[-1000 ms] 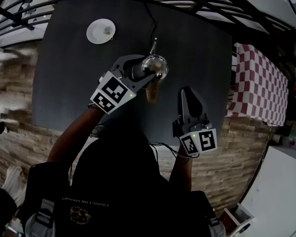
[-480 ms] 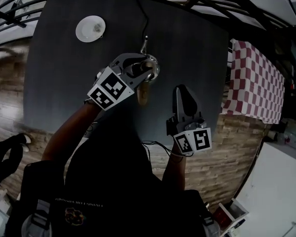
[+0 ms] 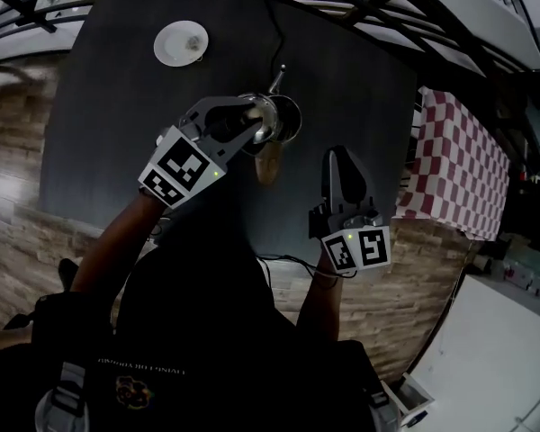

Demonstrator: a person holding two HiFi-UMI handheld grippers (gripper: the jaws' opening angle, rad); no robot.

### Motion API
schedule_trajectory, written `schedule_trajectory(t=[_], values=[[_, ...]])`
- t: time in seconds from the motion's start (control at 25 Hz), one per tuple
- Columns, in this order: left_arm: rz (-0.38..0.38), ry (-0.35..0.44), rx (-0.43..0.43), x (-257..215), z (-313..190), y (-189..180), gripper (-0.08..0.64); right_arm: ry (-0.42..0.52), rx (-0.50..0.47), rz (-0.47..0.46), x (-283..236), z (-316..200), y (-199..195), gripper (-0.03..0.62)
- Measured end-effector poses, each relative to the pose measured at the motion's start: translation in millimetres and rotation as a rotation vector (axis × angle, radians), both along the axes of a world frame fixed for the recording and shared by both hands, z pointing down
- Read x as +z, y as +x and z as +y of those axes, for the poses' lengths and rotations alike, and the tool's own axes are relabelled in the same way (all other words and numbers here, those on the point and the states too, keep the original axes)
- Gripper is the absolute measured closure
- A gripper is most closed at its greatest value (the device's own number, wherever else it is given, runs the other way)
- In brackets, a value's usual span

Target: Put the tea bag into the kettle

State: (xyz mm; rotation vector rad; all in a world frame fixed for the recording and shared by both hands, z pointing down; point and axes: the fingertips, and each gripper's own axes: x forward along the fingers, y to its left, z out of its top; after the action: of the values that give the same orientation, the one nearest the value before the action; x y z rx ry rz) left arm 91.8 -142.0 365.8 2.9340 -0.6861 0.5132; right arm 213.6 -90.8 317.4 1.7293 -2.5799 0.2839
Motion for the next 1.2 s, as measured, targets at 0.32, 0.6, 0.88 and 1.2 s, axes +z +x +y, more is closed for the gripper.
schedule_trajectory(t=[0.32, 0.6, 0.88, 1.2], values=[[0.001, 0.012, -0.167, -5.7, 16.3, -75.6, 0.465, 0.040, -0.132, 0.062, -21.4, -24.7, -53.0, 0.539], [0.012, 0.015, -0.337, -6.1, 17.2, -145.2, 0.465, 0.047, -0.281, 0.103, -28.7, -56.5, -128.1, 0.538], [0.031, 0.002, -0.532, 5.8, 12.1, -219.4, 0.465, 0.009, -0.422, 0.183, -15.2, -87.7, -197.0, 0.538], [0.045, -0.019, -0.653, 23.2, 1.1, -273.7, 0.465, -0.085, -0.508, 0.339, 35.8, -137.8, -249.0, 0.538]])
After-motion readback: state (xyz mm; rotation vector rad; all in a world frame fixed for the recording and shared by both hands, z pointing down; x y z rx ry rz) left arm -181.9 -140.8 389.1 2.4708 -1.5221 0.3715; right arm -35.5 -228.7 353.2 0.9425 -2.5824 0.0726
